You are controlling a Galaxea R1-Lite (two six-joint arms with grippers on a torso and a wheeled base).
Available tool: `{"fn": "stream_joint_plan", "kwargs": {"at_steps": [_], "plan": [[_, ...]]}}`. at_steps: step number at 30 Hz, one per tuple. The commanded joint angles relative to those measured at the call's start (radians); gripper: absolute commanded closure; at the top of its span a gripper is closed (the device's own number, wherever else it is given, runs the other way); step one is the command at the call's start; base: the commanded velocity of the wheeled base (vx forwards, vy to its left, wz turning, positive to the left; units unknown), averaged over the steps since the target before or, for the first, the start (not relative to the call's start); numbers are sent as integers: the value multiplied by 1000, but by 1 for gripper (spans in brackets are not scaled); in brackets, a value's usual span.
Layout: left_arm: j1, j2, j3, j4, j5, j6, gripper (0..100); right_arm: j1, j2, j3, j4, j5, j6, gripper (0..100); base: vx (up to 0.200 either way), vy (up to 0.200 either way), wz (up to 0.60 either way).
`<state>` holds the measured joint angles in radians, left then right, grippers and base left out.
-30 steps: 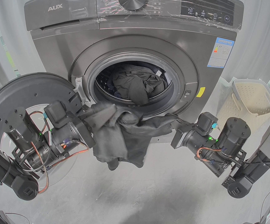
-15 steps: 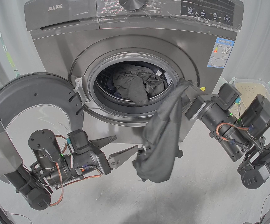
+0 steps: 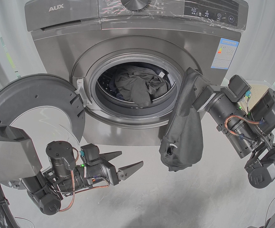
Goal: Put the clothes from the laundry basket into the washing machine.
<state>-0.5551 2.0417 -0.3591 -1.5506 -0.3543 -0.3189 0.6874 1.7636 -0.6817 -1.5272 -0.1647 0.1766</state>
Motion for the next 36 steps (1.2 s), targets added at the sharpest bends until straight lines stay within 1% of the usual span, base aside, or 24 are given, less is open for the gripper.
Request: {"fn": "stream_joint_plan", "kwargs": {"at_steps": [1, 3, 5, 9, 14, 23, 26, 31, 34, 36], "plan": [[-2, 64, -7, 0, 0, 27, 0, 0, 2, -4, -1, -1, 0, 100, 0, 0, 0], [1, 95, -18, 0, 0, 47, 0, 1, 2, -6, -1, -1, 0, 100, 0, 0, 0], [4, 126, -30, 0, 0, 60, 0, 1, 2, -6, -1, -1, 0, 100, 0, 0, 0], [7, 161, -49, 0, 1, 66, 0, 6, 7, -9, 1, -1, 0, 100, 0, 0, 0], [7, 164, -49, 0, 0, 64, 0, 15, 31, -15, -1, -3, 0, 100, 0, 0, 0], [7, 196, -58, -2, -3, 73, 0, 18, 100, -67, 1, -4, -5, 100, 0, 0, 0], [6, 203, -78, -2, -5, 86, 0, 24, 117, -84, 2, -6, -6, 100, 0, 0, 0], [-9, 204, -98, -2, -6, 95, 0, 38, 148, -114, 7, -39, -19, 100, 0, 0, 0], [-25, 209, -113, -2, -5, 101, 0, 43, 160, -130, 9, -39, -20, 100, 0, 0, 0], [-29, 224, -139, -2, -3, 112, 0, 43, 172, -150, 9, -39, -20, 100, 0, 0, 0]]}}
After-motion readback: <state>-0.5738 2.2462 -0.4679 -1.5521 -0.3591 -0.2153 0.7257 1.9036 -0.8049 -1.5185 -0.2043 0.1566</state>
